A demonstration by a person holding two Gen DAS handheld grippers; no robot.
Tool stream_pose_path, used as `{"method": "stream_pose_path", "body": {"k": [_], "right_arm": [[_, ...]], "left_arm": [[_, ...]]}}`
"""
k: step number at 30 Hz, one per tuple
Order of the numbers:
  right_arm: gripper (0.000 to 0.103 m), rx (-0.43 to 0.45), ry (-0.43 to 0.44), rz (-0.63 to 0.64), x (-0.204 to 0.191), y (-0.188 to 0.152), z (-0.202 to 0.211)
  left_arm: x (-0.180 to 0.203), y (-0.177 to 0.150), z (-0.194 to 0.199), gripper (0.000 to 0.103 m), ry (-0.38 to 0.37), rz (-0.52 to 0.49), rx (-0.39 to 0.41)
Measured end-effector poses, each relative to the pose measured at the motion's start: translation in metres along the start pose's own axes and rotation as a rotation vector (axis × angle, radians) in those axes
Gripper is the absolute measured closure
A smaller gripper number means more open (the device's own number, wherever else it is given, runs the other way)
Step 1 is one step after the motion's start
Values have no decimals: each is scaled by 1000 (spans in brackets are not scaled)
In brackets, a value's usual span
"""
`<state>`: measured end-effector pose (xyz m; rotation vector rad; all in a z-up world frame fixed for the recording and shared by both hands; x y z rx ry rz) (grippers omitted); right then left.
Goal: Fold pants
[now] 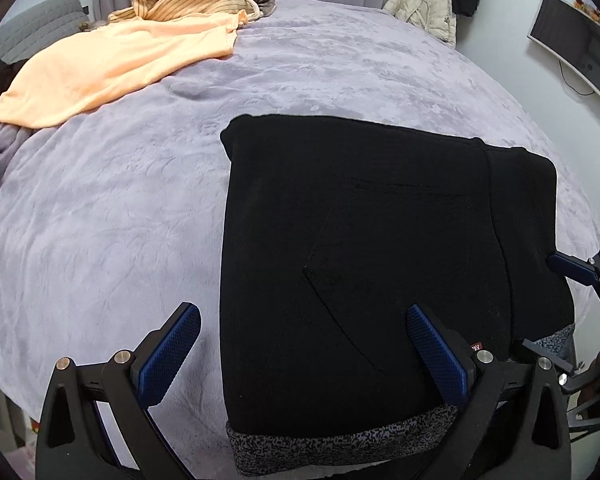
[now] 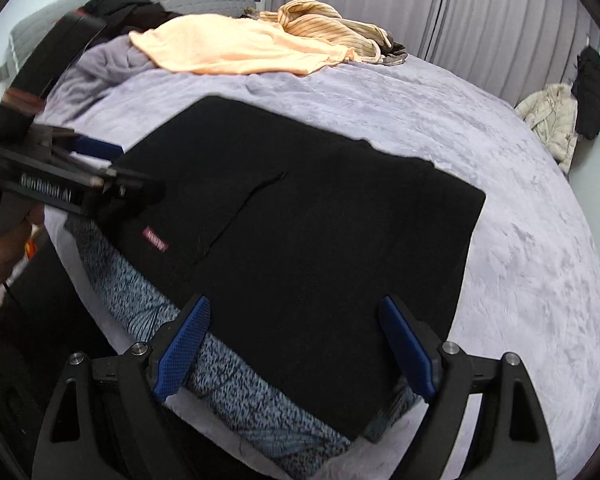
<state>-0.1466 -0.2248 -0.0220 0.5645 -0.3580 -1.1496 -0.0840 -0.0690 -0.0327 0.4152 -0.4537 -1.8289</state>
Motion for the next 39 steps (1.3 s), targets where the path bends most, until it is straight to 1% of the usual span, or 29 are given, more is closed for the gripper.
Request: {"method": "stream_pose_path", "body": {"k": [2, 3, 5, 6, 7, 9, 11, 12, 13, 14, 17, 20, 21, 22, 23, 25, 26, 28, 30, 31, 32, 33, 34, 35, 37, 38, 39], "right_arm": [[11, -12, -33, 19, -3, -4, 5], [11, -10, -37, 11, -2, -4, 10], [11, 20, -14, -30, -2, 1, 23], [11, 38, 4, -52, -1, 3, 28], [11, 52, 10, -75, 2, 4, 31], [11, 67, -10, -137, 13, 6, 32], [10, 75, -1, -201, 22, 6, 29], [6, 59, 3, -227, 24, 3, 23], [6, 25, -2, -248, 27, -3, 15], [5, 1, -15, -250, 28, -6, 9], [5, -1, -25, -252, 27, -4, 13], [5, 29, -9, -229, 19, 6, 32], [5, 39, -23, -214, 18, 8, 37], [5, 43, -43, -204, 19, 9, 41], [5, 44, -60, -199, 22, 9, 43], [5, 42, -70, -207, 27, 7, 45], [5, 40, -69, -213, 31, 6, 48], [5, 49, -91, -220, 42, 5, 57], [5, 81, -135, -235, 61, 5, 76], [5, 99, -140, -251, 66, 4, 83], [5, 121, -130, -278, 74, 5, 90], [5, 139, -108, -311, 83, 6, 93], [5, 149, -83, -342, 88, 5, 92], [5, 152, -53, -374, 90, 3, 89], [5, 135, 1, -401, 88, 1, 72], [5, 114, 13, -397, 84, 0, 62], [5, 89, 17, -386, 80, -2, 51]], "left_arm": [[-4, 1, 12, 0, 2, 19, 17], [-6, 3, 20, 0, 6, 25, 40], [-10, 6, 35, 0, 29, 21, 98], [-14, 6, 40, 0, 47, 19, 117], [-18, 5, 40, 0, 66, 19, 120], [-24, 2, 34, 0, 77, 38, 96], [-25, -2, 22, 0, 74, 52, 64], [-24, -6, 13, 0, 70, 50, 29], [-22, -9, 9, 0, 57, 51, 12], [-21, -10, 8, 0, 45, 59, 11], [-23, -11, 16, 0, 47, 54, -2], [-19, -4, 41, 0, 0, 27, 66], [-17, -2, 45, 0, -7, 14, 81], [-14, -3, 44, 0, -8, 2, 78], [-11, -5, 38, 0, -7, -13, 59], [-5, -15, 21, 0, 5, -52, 2], [-4, -17, 19, 0, 0, -54, 1], [-10, -11, 27, 0, -21, -53, 29], [-26, 1, 40, 0, 0, -35, 93], [-34, 7, 46, 0, -2, -16, 116], [-42, 11, 49, 0, -21, 13, 123], [-48, 13, 48, 0, -54, 41, 108], [-50, 13, 42, 0, -85, 58, 77], [-51, 11, 36, 0, -99, 61, 53], [-50, 7, 21, 0, -91, 64, 17], [-48, 5, 14, 0, -94, 59, 4], [-43, 3, 8, 0, -113, 55, -14]]}}
Point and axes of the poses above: each gripper's, at about its wrist camera, not at the fingertips, and z roughly against the way its jaws point, x to its right, y to its top, the point moved 10 cm from there along -z, roughly the way its jaws point, and after that the axes turned 12 degrees about y, right-handed, at the moved point
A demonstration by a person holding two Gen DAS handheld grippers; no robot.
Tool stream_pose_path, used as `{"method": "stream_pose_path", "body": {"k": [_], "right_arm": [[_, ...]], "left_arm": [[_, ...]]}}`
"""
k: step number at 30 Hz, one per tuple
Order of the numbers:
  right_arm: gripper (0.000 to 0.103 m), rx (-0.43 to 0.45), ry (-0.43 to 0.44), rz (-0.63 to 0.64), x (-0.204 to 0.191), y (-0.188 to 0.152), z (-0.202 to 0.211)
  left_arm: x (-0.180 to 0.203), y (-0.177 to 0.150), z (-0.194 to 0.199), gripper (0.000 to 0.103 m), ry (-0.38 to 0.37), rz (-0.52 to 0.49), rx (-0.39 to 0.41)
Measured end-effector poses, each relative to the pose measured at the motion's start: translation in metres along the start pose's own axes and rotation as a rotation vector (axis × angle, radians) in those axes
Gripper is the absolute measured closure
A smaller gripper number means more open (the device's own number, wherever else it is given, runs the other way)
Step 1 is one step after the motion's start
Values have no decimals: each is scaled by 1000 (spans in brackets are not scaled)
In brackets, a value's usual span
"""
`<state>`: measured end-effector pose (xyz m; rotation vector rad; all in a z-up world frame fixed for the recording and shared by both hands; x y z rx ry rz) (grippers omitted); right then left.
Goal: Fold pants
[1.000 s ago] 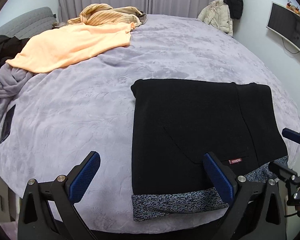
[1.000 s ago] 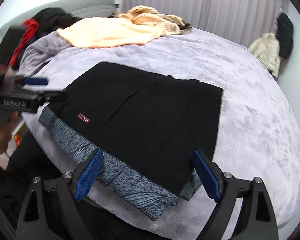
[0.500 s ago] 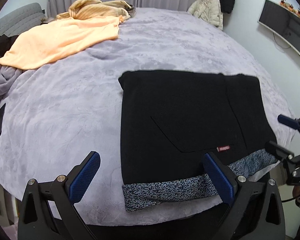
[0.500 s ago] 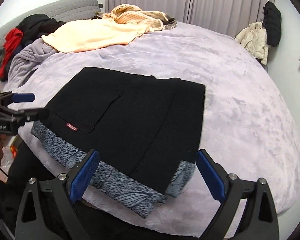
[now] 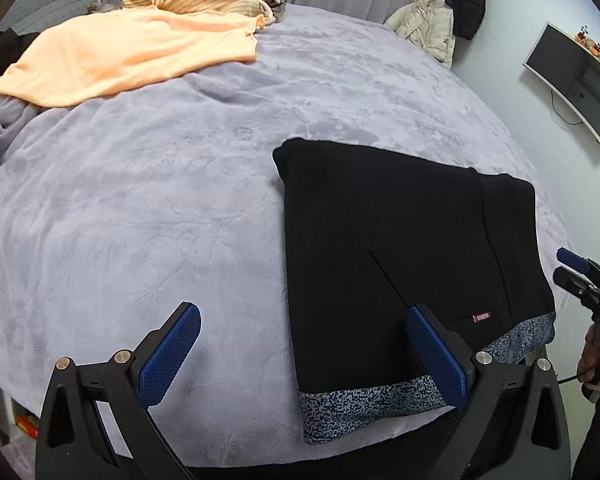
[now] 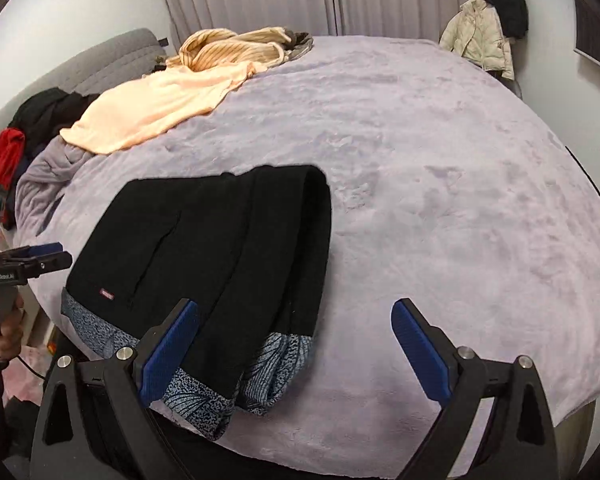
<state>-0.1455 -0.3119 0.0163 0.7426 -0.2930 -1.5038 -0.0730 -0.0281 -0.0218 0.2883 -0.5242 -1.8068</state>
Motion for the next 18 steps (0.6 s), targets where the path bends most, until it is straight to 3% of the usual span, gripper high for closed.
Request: {"method": "stream_pose_path", "body": {"k": [3, 9, 11, 16, 18], "right_arm": [[5, -46, 21, 18, -4, -10, -21], [5, -103, 151, 0, -19, -17, -57], [0, -116, 174, -3, -22, -19, -68], [0, -125, 274, -66, -22, -16, -89], [0, -122, 313, -101, -19, -14, -97]], "left_arm": [[15, -3, -8, 0, -66, -14, -27], [47, 0, -23, 0, -149, -97, -67], [49, 3, -32, 0, -181, -84, -95], [54, 4, -51, 0, -312, -36, -170], [56, 6, -56, 0, -331, -35, -176]]}}
Point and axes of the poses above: each gripper's, at about its wrist camera, not at the fingertips, and z roughly against the way its jaws point, x to its right, y to its top, the point moved 10 cm from there along -z, roughly the way its jaws point, and after that the axes turned 12 degrees about y, right-handed, at the moved point
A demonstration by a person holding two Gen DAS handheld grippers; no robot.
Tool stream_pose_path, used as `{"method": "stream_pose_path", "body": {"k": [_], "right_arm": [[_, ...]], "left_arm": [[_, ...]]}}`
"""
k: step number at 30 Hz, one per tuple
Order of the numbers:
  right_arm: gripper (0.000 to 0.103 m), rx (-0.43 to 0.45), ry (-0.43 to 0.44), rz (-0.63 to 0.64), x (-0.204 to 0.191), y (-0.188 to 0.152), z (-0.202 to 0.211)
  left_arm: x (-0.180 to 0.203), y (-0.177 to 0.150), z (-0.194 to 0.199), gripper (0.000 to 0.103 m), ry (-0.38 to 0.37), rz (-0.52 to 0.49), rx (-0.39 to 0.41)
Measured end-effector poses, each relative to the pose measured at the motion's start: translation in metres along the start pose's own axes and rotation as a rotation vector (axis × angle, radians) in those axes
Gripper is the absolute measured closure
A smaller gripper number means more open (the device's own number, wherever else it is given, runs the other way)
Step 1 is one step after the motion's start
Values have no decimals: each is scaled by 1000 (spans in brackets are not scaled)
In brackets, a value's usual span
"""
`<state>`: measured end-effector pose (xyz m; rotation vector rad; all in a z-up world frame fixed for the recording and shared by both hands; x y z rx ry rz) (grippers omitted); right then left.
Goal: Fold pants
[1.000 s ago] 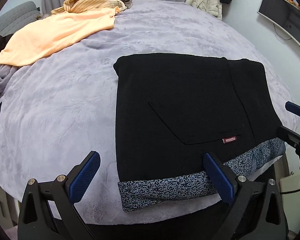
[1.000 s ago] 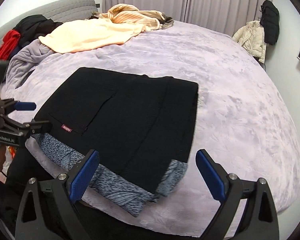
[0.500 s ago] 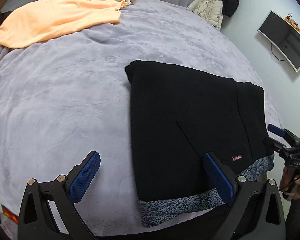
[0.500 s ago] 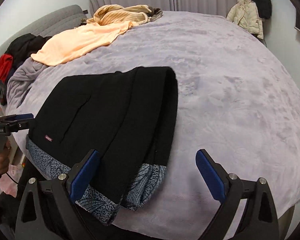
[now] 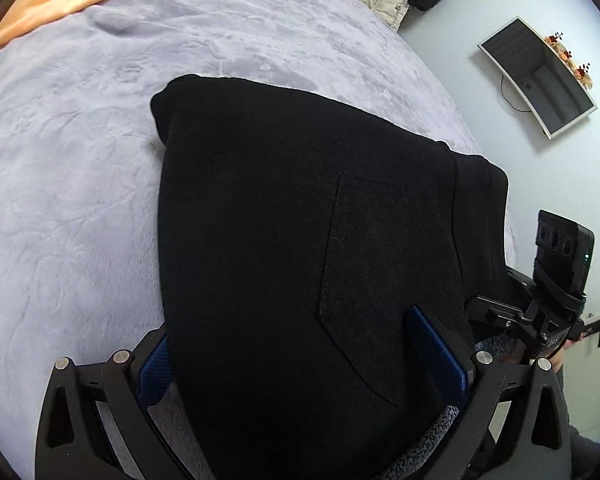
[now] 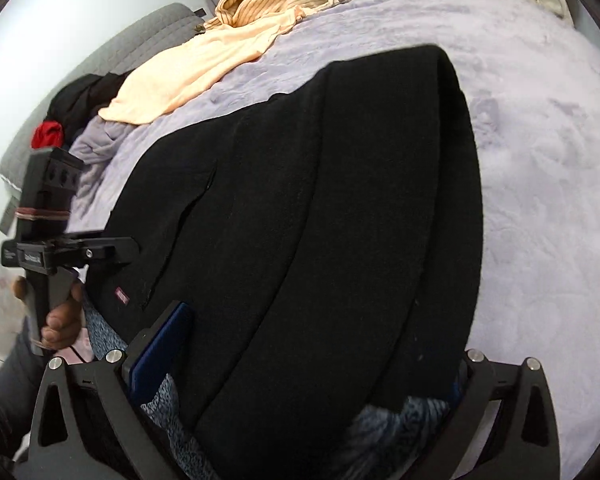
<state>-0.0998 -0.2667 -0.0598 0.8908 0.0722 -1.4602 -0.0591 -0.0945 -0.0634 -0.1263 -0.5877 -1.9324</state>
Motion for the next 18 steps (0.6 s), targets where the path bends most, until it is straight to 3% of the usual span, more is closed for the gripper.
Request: {"method": "stream_pose_path", "body": {"k": [6, 7, 12, 15, 16, 18], "right_arm": [[0, 20, 31, -17, 6, 5, -12], [1, 16, 18, 1, 3, 5, -11], [32, 49, -19, 64, -15, 14, 12], [38, 65, -22, 98, -26, 20, 23], [38, 71, -32, 121, -32, 23, 27], [39, 88, -51, 160, -43, 31, 35]], "left_arm": [[11, 7, -7, 1, 52, -26, -2], [16, 7, -5, 3, 62, -40, 10], [29, 9, 15, 26, 106, -63, 53], [39, 14, 30, 37, 123, -61, 62], [45, 16, 38, 46, 125, -72, 74], [54, 25, 48, 46, 131, -73, 85]]}}
Point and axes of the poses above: each gripper's, at about its wrist camera, not at the fingertips, and z roughly against the way its jaws point, x to its right, y to its top, the point moved 10 cm from there along -z, roughly the way its jaws point, and after that the axes turned 12 degrees about y, right-handed, at the moved point
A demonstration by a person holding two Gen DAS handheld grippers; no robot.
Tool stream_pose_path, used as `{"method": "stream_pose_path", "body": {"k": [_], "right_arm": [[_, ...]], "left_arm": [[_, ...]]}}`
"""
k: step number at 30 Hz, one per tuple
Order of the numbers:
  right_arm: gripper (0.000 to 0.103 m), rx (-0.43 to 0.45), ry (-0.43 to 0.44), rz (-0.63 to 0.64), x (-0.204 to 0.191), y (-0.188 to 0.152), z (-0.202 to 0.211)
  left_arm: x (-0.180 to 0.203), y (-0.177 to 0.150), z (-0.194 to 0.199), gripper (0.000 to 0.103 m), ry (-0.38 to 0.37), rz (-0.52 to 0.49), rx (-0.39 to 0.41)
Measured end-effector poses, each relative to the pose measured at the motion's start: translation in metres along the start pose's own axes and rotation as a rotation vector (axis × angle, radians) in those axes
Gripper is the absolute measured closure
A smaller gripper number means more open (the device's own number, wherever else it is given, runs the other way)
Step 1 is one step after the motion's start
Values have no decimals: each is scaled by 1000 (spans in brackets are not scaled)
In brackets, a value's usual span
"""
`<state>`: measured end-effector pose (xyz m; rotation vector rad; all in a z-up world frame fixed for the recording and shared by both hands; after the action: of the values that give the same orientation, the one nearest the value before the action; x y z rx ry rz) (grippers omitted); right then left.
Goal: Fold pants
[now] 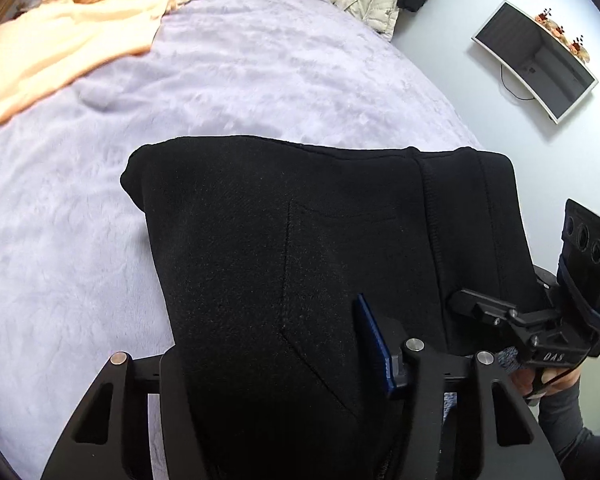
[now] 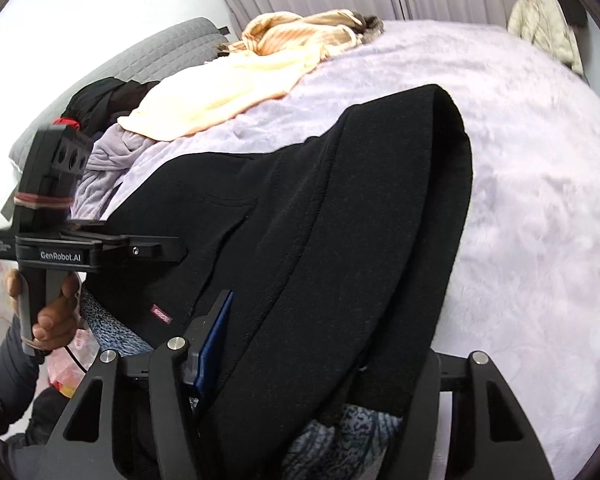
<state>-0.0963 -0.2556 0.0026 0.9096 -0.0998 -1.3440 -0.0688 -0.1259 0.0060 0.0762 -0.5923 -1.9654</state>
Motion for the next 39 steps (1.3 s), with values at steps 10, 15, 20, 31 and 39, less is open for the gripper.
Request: {"method": "stream_pose_path", "body": {"k": [10, 15, 20, 31, 39], "right_arm": [[39, 71, -75, -33, 57, 86, 33], [39, 25, -86, -146, 116, 109, 4], [35, -30, -80, -244, 159, 97, -21], [20, 44, -187, -230, 163, 90, 26], [13, 154, -266, 29, 87, 84, 61]], "left_arm": [[42, 108, -17, 46, -20, 5, 16], [37, 134, -72, 46, 5, 55, -93], [29, 131, -107, 34, 70, 64, -139], [-4, 123, -40, 16, 170, 59, -16], [35, 119, -11, 16, 360, -83, 134]]}}
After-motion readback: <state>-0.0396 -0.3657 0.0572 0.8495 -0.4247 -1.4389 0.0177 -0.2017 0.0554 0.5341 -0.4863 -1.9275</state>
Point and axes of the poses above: each gripper's, at about its wrist camera, not at the fingertips, and z roughly against the way its jaws point, x to its right, y to its top, the point moved 10 cm from there along -z, roughly the way its jaws point, and after that the axes turned 12 degrees about y, right-handed, at the moved point
